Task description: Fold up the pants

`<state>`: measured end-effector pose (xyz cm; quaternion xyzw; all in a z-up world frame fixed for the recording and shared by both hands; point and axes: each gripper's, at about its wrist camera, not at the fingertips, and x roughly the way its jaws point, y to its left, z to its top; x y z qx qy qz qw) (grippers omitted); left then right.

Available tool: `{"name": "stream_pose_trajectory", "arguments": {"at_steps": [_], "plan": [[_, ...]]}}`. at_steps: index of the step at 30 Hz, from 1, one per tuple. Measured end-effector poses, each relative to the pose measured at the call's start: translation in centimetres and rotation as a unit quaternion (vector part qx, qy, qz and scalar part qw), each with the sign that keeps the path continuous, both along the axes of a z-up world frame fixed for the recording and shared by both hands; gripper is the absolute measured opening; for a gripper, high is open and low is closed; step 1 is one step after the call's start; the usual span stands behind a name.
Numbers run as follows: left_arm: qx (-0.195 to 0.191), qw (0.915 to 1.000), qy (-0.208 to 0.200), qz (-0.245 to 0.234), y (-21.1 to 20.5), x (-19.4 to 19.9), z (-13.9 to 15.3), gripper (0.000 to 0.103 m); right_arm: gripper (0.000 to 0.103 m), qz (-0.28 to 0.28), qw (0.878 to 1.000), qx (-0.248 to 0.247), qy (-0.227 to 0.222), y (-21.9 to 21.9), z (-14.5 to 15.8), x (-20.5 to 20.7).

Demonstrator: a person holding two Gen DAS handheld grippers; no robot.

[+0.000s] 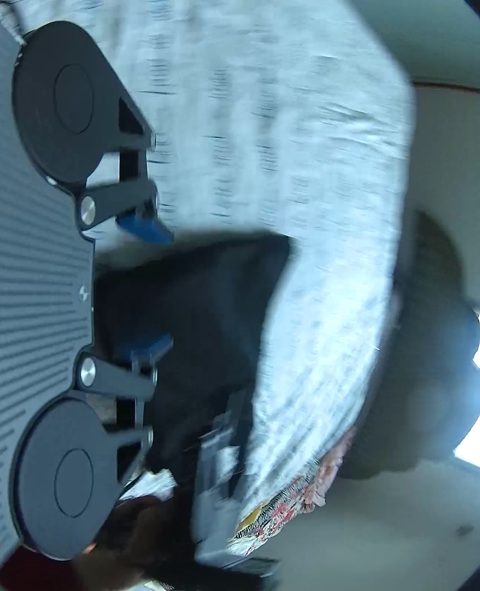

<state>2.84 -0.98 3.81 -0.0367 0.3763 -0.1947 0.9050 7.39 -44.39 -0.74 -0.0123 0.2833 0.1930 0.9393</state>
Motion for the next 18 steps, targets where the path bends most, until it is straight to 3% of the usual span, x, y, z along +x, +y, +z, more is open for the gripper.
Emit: {"name": "stream_pose_trajectory", "arguments": {"at_steps": [3, 6, 8, 9, 15, 18], "plan": [[0.013, 0.9994, -0.021, -0.026, -2.8, 0.7, 0.1, 0.074, 0.076, -0.025, 0.999, 0.033, 0.024, -2.9, -0.6, -1.2], [0.044, 0.9981, 0.009, -0.042, -5.4, 2.3, -2.5, 0.071, 0.076, -0.048, 0.997, 0.027, 0.051, -4.2, -2.5, -2.0], [0.088, 0.9955, 0.019, -0.032, -6.5, 2.4, -4.5, 0.07, 0.076, -0.047, 0.997, 0.003, 0.062, -4.4, -3.4, -3.0], [0.107, 0.994, 0.007, -0.024, -6.8, 1.9, -4.8, 0.071, 0.076, -0.047, 0.997, -0.006, 0.058, -4.6, -3.4, -3.7], [0.117, 0.9926, -0.028, -0.017, -7.7, 1.5, -3.4, 0.079, 0.077, -0.064, 0.998, 0.027, 0.003, -4.5, -1.4, -5.5], [0.139, 0.9899, -0.027, -0.014, -9.0, 1.5, -4.1, 0.08, 0.077, -0.064, 0.997, 0.026, -0.015, -3.9, -1.3, -5.5]]}}
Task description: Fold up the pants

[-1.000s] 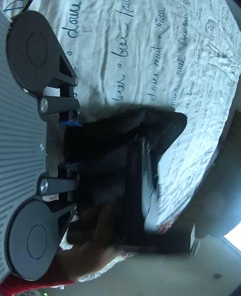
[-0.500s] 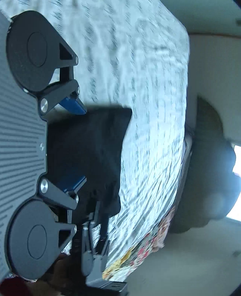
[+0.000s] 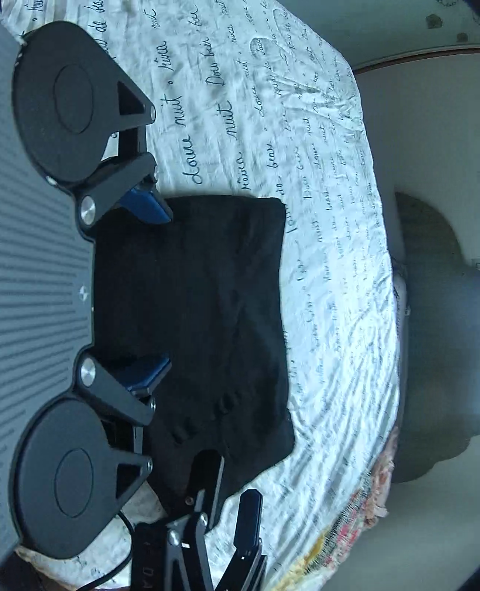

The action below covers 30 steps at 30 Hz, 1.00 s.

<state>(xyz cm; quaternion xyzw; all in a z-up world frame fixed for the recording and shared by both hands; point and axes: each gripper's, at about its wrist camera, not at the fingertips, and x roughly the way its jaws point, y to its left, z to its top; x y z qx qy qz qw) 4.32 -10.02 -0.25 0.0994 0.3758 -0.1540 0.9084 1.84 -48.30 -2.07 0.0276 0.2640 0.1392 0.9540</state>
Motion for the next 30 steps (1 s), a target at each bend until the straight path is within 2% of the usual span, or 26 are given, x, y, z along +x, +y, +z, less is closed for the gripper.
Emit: {"name": "stream_pose_trajectory", "arguments": {"at_steps": [2, 5, 7, 20, 23, 26, 28, 30], "plan": [[0.008, 1.0, 0.006, 0.001, -0.3, 0.0, -0.8, 0.083, 0.077, 0.002, 1.0, -0.007, 0.011, 0.4, -0.7, 0.4], [0.024, 0.9996, -0.01, 0.006, -0.7, -0.5, -1.3, 0.087, 0.077, -0.009, 0.999, -0.028, 0.038, 0.8, -2.1, 0.7], [0.027, 0.9995, -0.012, 0.008, -0.8, -0.6, -1.3, 0.087, 0.076, -0.017, 0.998, -0.047, 0.033, 1.0, -2.6, 0.2], [0.041, 0.9987, -0.019, 0.023, -1.1, -0.7, -1.1, 0.091, 0.077, -0.02, 0.999, -0.041, 0.029, 0.4, -2.6, -0.6], [0.046, 0.9983, -0.03, 0.019, -1.1, -0.6, -0.8, 0.092, 0.077, -0.021, 0.999, -0.033, 0.018, 0.1, -2.1, -0.9], [0.061, 0.9969, -0.045, 0.023, -0.7, 0.1, -0.7, 0.093, 0.079, -0.01, 0.999, -0.034, 0.031, -0.3, -2.3, -0.4], [0.046, 0.9979, -0.033, 0.03, 0.5, 1.3, -0.8, 0.094, 0.079, -0.006, 0.999, -0.009, 0.034, -1.5, -2.4, -0.1], [0.005, 0.9992, -0.001, 0.039, 2.3, 2.9, -0.9, 0.094, 0.079, -0.018, 0.997, 0.054, 0.042, -4.2, -2.4, 0.6]]}}
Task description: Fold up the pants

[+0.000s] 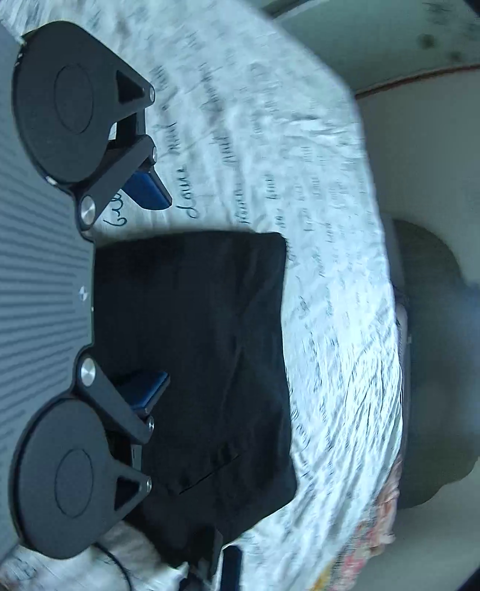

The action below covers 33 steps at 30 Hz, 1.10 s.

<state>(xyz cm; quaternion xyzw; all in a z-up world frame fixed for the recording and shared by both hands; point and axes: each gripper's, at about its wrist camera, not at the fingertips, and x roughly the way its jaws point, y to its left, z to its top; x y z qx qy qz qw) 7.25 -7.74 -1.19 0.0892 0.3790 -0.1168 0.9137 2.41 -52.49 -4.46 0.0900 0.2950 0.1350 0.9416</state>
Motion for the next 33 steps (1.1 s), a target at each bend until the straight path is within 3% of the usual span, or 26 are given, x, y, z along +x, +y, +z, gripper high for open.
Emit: {"name": "stream_pose_trajectory", "arguments": {"at_steps": [4, 9, 11, 16, 18, 20, 22, 23, 24, 26, 30, 33], "plan": [[-0.098, 0.9927, 0.068, 0.016, 3.7, 3.3, -0.7, 0.094, 0.079, -0.014, 0.992, 0.119, 0.048, -5.5, -1.4, 3.1], [-0.199, 0.9712, 0.131, -0.001, 6.7, 6.1, -2.2, 0.095, 0.08, 0.047, 0.967, 0.221, 0.117, -8.5, -4.5, 7.3], [-0.224, 0.9644, 0.14, -0.016, 7.1, 6.7, -2.5, 0.095, 0.08, 0.095, 0.95, 0.267, 0.131, -9.0, -5.6, 8.5], [-0.284, 0.9438, 0.158, -0.057, 6.3, 8.0, -3.2, 0.095, 0.083, 0.179, 0.927, 0.293, 0.15, -7.9, -6.3, 11.2], [-0.29, 0.9423, 0.154, -0.064, 5.5, 8.2, -3.3, 0.094, 0.083, 0.2, 0.916, 0.314, 0.152, -7.2, -6.7, 12.5], [-0.284, 0.946, 0.144, -0.062, 4.6, 8.3, -3.3, 0.088, 0.083, 0.199, 0.908, 0.335, 0.153, -6.7, -6.9, 13.5], [-0.264, 0.954, 0.132, -0.053, 4.0, 8.0, -3.2, 0.077, 0.08, 0.188, 0.91, 0.336, 0.152, -6.1, -6.9, 13.8], [-0.251, 0.9583, 0.127, -0.048, 3.8, 8.0, -3.1, 0.066, 0.072, 0.181, 0.917, 0.322, 0.152, -5.7, -6.8, 13.8], [-0.236, 0.963, 0.122, -0.043, 3.6, 7.9, -3.0, 0.057, 0.054, 0.17, 0.927, 0.295, 0.154, -5.4, -6.6, 13.5], [-0.221, 0.9678, 0.115, -0.038, 3.6, 7.7, -2.9, 0.047, 0.037, 0.146, 0.94, 0.263, 0.159, -5.1, -6.5, 13.0], [-0.208, 0.9729, 0.096, -0.033, 4.0, 7.1, -2.3, 0.028, 0.029, 0.121, 0.952, 0.242, 0.143, -4.6, -5.7, 11.6], [-0.191, 0.9789, 0.064, -0.036, 3.9, 6.2, -1.1, 0.022, 0.026, 0.119, 0.964, 0.207, 0.116, -3.3, -3.5, 10.5]]}}
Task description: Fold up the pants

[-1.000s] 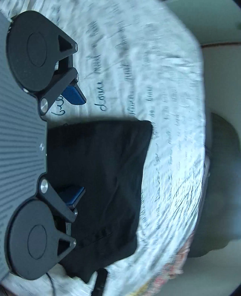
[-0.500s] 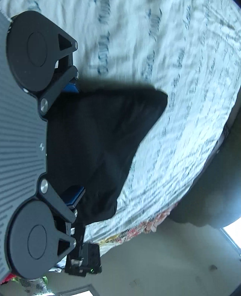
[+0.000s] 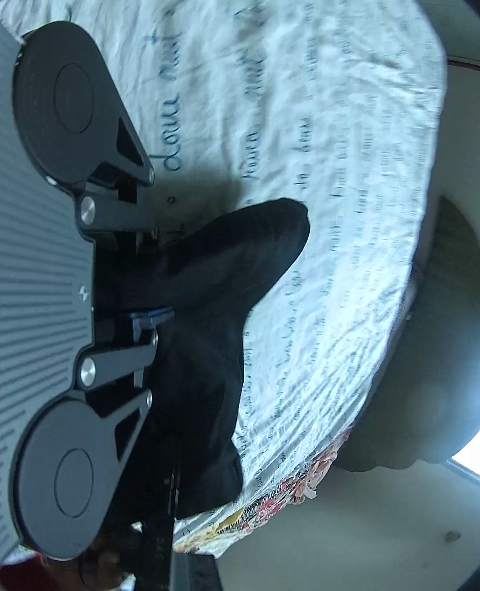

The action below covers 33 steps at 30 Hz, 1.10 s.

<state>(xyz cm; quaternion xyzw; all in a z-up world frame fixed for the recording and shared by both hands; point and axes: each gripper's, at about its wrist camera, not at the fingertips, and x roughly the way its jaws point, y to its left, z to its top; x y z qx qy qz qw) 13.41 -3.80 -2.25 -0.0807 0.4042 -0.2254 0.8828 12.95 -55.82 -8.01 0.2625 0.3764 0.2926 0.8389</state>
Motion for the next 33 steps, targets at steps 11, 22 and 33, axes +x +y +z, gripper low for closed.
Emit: {"name": "stream_pose_trajectory", "arguments": {"at_steps": [11, 22, 33], "plan": [[0.071, 0.9927, -0.09, 0.039, 3.4, 1.2, 6.1, 0.022, 0.026, 0.045, 0.991, -0.06, -0.108, 6.1, 6.7, 3.8], [0.147, 0.9761, -0.113, 0.113, 6.7, 10.7, 6.2, 0.024, 0.026, 0.036, 0.992, -0.047, -0.11, 13.2, 5.7, 15.3], [0.168, 0.9732, -0.067, 0.141, 8.2, 14.3, 1.9, 0.041, 0.046, -0.008, 0.996, -0.084, -0.029, 14.4, 0.7, 19.2]]}}
